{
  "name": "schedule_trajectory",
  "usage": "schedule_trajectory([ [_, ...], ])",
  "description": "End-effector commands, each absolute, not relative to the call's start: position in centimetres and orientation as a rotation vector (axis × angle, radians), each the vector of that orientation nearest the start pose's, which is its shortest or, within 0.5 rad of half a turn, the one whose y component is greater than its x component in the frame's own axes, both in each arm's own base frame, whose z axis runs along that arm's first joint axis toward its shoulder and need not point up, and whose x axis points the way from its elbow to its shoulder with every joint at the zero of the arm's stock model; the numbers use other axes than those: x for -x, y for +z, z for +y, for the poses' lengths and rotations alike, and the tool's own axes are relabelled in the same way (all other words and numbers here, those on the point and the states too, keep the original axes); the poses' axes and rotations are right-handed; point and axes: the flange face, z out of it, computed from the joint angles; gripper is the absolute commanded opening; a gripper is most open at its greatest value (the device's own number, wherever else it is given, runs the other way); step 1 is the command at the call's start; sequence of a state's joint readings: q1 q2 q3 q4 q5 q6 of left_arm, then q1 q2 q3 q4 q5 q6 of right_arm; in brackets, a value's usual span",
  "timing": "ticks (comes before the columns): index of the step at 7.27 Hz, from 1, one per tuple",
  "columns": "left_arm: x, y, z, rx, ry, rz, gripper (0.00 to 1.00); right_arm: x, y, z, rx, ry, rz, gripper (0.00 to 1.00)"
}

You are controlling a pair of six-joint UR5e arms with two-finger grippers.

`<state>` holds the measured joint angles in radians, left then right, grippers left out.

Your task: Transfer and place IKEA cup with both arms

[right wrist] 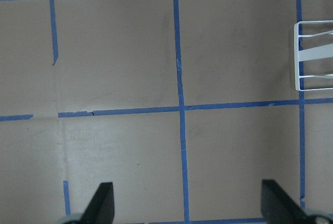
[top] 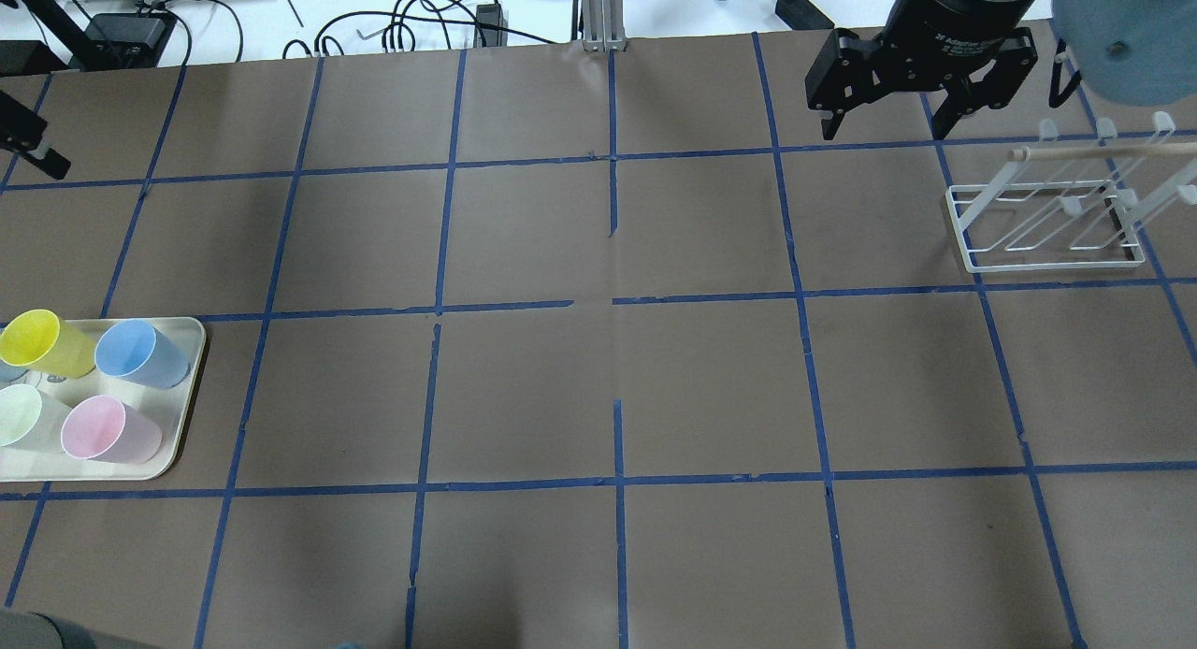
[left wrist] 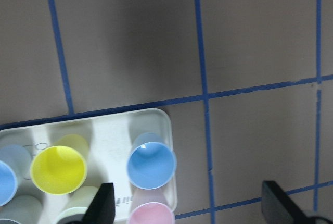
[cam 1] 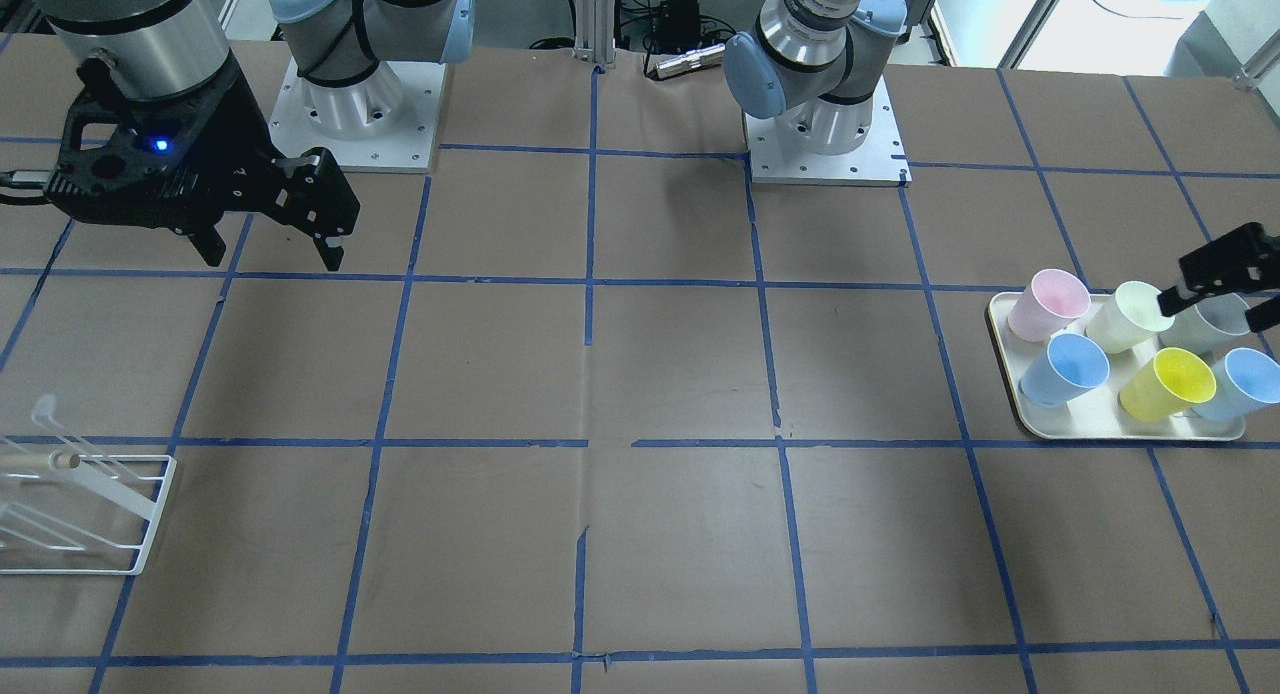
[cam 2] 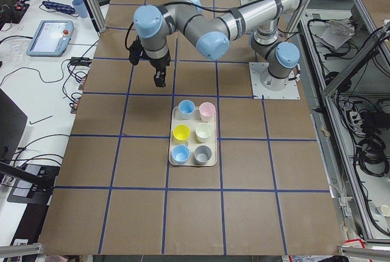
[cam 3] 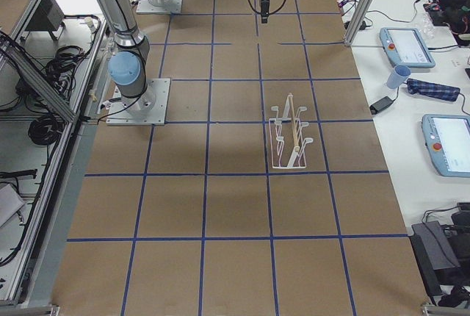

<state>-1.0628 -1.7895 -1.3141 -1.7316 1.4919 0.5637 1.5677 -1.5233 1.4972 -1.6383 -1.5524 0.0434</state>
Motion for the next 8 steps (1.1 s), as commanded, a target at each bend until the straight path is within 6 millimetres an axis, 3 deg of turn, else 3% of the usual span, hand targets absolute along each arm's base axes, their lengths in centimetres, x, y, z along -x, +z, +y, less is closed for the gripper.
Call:
schedule_trajectory([
  [1, -4.5, 49.9, -53.9, 0.066, 0.126, 3.229, 1.0, -13.4, 50.7, -52.1, -0.068, -0.145, 3.117, 1.0],
  [3, 4.8, 51.6, -51.8, 0.085, 0.085, 3.211, 1.0, -13.4, 50.7, -52.1, -0.068, -0.145, 3.117, 1.0],
  [4, 8.2, 52.0, -51.2, 0.037, 0.056, 3.206, 1.0, -13.4, 50.7, -52.2, -0.063, -0.143, 3.118, 1.0],
  [6, 11.6, 52.8, -50.5, -0.086, -0.024, 3.199, 1.0, -13.4, 50.7, -52.1, -0.061, -0.145, 3.118, 1.0],
  [8, 11.2, 53.2, -50.5, -0.145, -0.042, 3.114, 1.0, -13.4, 50.8, -52.1, -0.058, -0.148, 3.118, 1.0],
])
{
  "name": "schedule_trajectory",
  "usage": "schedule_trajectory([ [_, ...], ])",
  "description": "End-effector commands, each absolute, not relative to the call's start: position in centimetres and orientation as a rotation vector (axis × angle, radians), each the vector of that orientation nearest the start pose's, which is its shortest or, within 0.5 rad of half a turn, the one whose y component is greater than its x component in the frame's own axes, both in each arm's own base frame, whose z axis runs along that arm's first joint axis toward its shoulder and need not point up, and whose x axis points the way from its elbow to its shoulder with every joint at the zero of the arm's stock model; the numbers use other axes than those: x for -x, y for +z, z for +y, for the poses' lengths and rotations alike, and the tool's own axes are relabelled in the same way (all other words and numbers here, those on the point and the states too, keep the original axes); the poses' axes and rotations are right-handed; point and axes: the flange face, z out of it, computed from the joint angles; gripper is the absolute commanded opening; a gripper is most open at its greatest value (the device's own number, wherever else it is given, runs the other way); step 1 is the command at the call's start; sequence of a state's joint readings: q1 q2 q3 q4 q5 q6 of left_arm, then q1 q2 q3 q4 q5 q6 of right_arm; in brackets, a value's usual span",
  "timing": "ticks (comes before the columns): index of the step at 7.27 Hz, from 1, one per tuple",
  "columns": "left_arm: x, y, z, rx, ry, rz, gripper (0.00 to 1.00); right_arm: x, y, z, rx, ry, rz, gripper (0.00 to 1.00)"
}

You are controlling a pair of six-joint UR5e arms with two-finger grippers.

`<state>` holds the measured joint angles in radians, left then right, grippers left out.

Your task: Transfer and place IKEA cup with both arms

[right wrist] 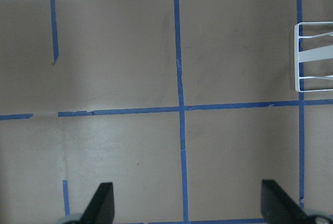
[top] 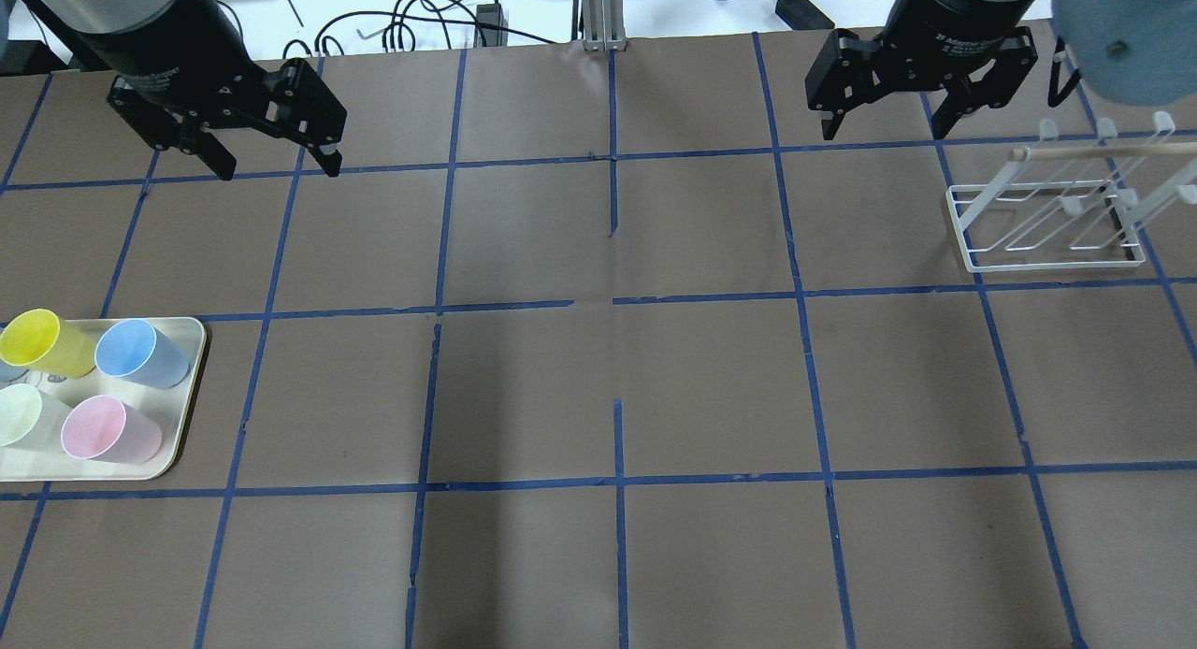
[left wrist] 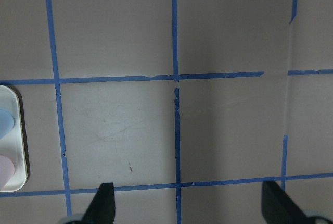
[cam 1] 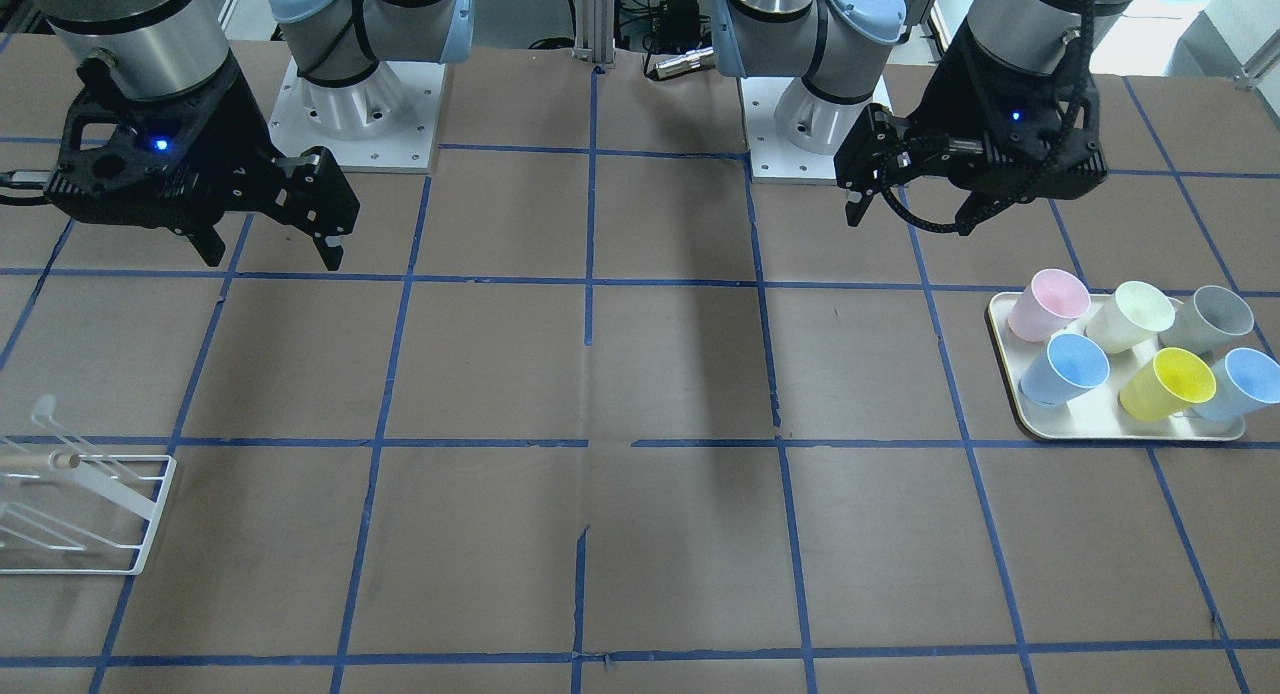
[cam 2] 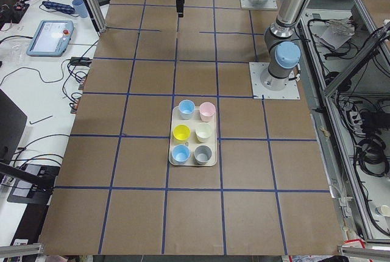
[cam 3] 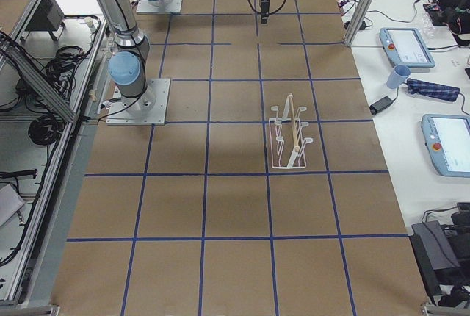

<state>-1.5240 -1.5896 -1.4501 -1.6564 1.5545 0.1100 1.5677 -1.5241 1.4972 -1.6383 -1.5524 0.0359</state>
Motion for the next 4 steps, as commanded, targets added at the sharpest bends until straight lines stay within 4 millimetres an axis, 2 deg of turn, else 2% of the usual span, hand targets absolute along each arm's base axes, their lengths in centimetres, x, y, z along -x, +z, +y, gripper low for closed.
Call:
schedule_trajectory([
  [1, 11.2, 52.2, -51.1, -0.146, -0.013, 3.122, 1.0, -13.4, 50.7, -52.1, -0.058, -0.146, 3.118, 1.0],
  [2, 11.3, 52.0, -51.5, -0.139, -0.018, 3.125, 1.0, -13.4, 50.7, -52.1, -0.058, -0.146, 3.118, 1.0],
  [4, 11.4, 53.1, -50.8, -0.129, -0.078, 3.189, 1.0, -13.4, 50.7, -52.2, -0.058, -0.143, 3.118, 1.0],
])
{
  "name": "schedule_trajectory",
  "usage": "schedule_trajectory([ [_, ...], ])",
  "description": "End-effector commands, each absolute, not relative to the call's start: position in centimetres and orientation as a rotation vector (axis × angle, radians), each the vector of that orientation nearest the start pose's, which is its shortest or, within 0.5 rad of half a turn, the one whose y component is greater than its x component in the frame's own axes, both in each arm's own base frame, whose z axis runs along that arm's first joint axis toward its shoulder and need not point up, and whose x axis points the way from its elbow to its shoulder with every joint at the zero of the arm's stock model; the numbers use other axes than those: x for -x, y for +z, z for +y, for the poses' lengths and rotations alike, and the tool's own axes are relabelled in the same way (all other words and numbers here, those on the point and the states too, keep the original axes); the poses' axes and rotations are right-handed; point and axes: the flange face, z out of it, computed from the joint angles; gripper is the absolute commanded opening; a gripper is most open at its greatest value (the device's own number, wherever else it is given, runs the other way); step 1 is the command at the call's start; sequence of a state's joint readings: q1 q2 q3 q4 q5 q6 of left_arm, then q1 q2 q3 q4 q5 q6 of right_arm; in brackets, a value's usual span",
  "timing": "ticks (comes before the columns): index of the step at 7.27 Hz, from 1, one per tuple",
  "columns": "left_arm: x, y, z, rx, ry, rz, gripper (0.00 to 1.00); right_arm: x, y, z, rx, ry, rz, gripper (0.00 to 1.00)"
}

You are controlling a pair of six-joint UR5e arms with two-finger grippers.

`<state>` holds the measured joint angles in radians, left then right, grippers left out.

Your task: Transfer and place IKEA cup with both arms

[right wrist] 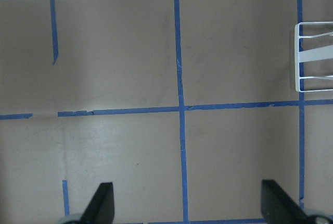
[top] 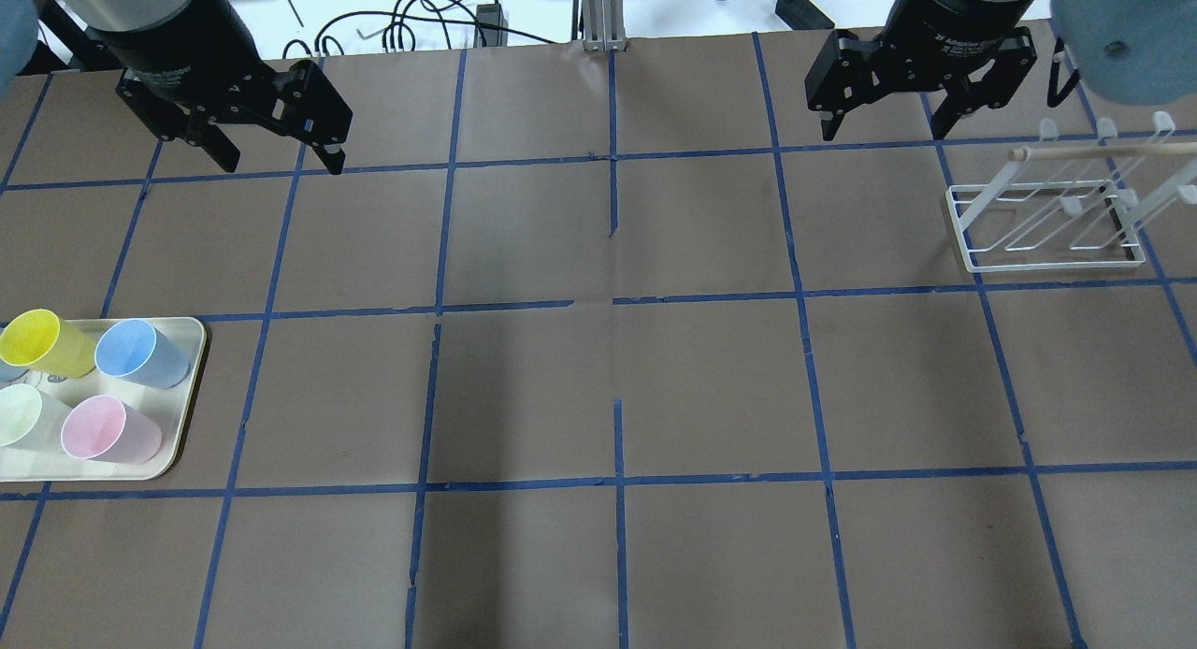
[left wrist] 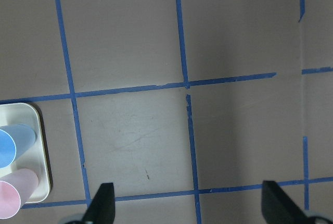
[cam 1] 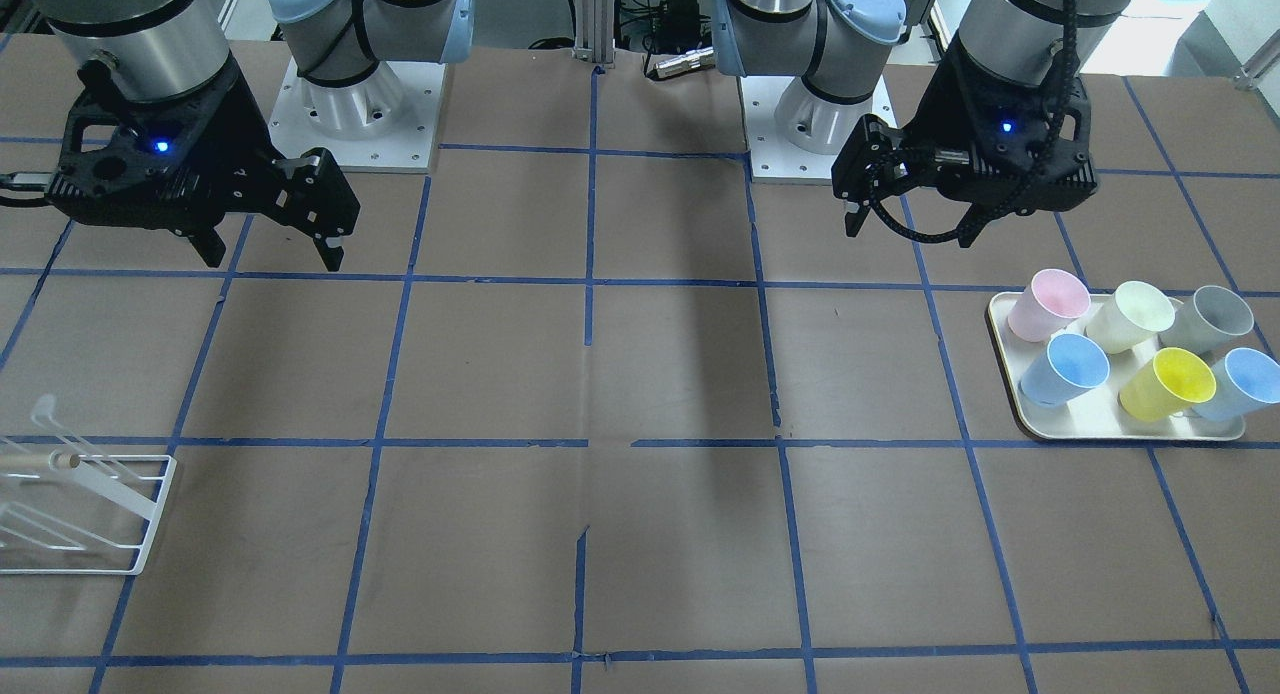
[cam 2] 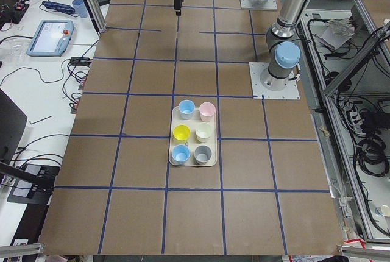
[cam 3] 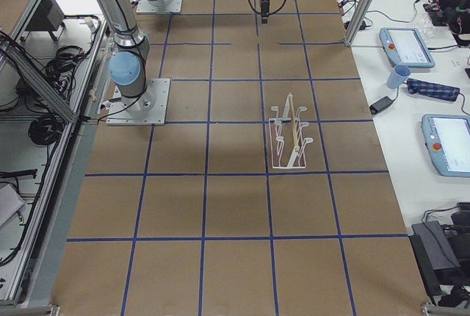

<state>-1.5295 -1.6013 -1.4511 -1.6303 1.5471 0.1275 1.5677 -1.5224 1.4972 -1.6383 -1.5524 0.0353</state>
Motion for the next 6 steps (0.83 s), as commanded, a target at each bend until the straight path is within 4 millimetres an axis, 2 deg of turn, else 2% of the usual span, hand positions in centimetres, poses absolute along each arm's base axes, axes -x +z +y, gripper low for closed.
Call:
schedule_trajectory([
  [1, 11.4, 53.2, -50.7, -0.102, -0.077, 3.187, 1.0, -13.4, 50.7, -52.3, -0.058, -0.145, 3.118, 1.0],
  [3, 11.4, 52.2, -50.7, -0.017, -0.087, 3.19, 1.0, -13.4, 50.7, -52.3, -0.058, -0.148, 3.118, 1.0],
  [6, 11.3, 52.0, -51.0, -0.02, -0.111, 3.182, 1.0, -13.4, 50.7, -52.3, -0.058, -0.148, 3.118, 1.0],
])
